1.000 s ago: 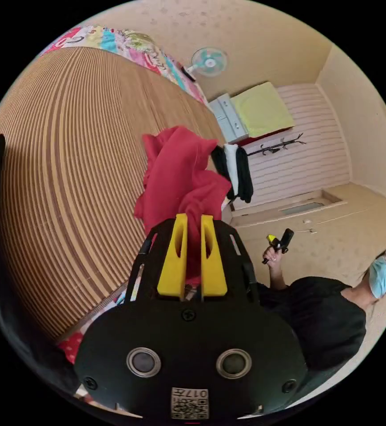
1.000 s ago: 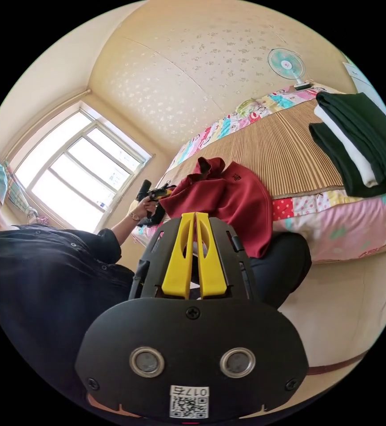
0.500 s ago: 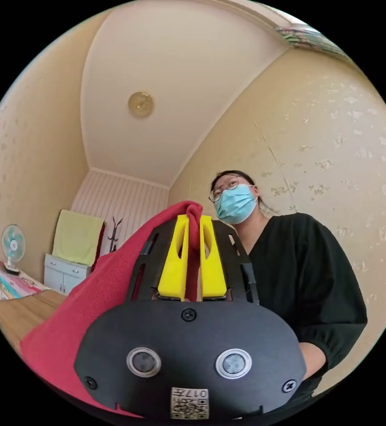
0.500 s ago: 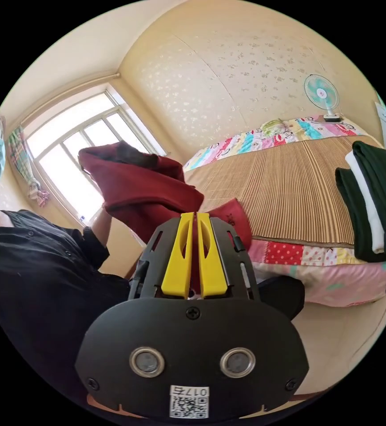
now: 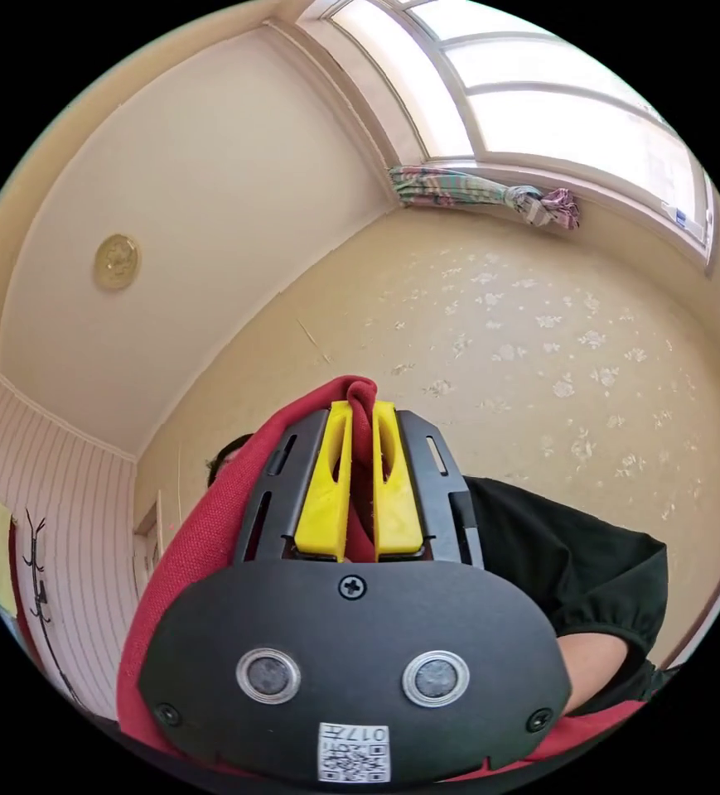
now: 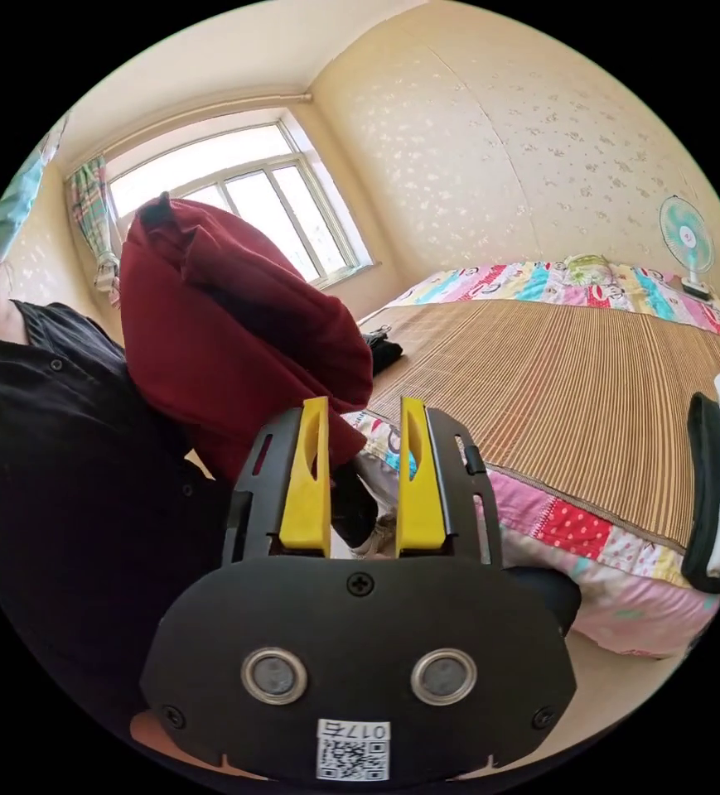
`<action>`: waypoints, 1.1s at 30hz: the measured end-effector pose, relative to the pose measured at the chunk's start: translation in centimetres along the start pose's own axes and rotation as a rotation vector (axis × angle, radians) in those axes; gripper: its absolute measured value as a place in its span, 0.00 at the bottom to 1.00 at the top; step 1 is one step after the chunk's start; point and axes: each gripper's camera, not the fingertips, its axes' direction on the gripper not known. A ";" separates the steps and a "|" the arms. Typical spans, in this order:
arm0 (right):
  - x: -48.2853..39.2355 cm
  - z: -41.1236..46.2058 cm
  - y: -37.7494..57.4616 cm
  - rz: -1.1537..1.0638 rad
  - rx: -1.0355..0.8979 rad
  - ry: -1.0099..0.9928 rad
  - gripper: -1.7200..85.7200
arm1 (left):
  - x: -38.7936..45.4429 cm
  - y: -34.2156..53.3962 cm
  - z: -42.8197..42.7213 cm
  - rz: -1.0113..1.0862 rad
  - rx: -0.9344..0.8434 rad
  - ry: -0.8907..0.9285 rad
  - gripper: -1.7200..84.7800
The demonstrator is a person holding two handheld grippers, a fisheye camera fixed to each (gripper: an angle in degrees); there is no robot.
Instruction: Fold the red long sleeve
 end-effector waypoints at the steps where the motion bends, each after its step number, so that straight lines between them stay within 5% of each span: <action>1: -1.2 0.0 -0.1 -0.031 0.020 0.065 0.19 | 0.0 0.1 0.2 -0.007 0.002 -0.004 0.06; 6: -3.4 0.6 -0.2 -0.106 0.072 0.110 0.21 | -0.5 3.1 1.8 -0.094 0.067 0.022 0.06; 11: -4.2 0.5 -1.2 -0.153 0.111 -0.005 0.10 | -0.2 3.2 2.1 -0.143 0.072 -0.023 0.07; 17: -8.5 -8.3 -4.6 -0.180 0.251 0.501 0.07 | 7.0 -3.3 4.6 -0.111 -0.306 -0.580 0.07; 21: -11.5 -14.6 -6.7 -0.177 0.407 0.646 0.07 | 12.3 -6.2 8.2 0.029 -0.613 -1.050 0.07; 30: -15.9 -21.0 -9.4 -0.001 0.682 0.546 0.07 | 10.0 -5.8 3.6 -0.132 -0.587 -1.800 0.06; 33: -16.9 -20.6 -9.2 0.087 0.666 0.647 0.07 | 8.9 -4.0 3.6 -0.109 -0.496 -1.756 0.06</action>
